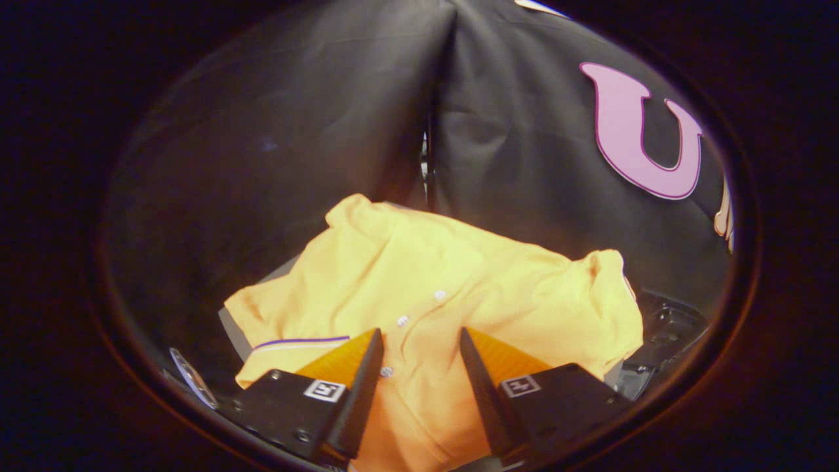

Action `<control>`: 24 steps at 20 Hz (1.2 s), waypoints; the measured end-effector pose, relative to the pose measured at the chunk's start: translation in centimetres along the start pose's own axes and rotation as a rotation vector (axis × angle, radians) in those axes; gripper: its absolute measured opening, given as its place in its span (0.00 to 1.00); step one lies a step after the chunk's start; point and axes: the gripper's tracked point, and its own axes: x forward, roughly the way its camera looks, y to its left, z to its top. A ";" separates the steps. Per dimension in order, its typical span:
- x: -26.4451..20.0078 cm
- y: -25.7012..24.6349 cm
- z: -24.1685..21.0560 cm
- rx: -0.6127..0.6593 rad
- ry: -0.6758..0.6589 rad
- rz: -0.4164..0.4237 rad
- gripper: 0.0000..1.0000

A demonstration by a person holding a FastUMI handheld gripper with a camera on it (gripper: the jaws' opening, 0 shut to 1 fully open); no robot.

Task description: Put the clothes into the washing machine and then close the washing machine lid.

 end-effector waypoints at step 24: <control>-17.6 -19.0 3.9 0.132 -0.350 -0.456 0.00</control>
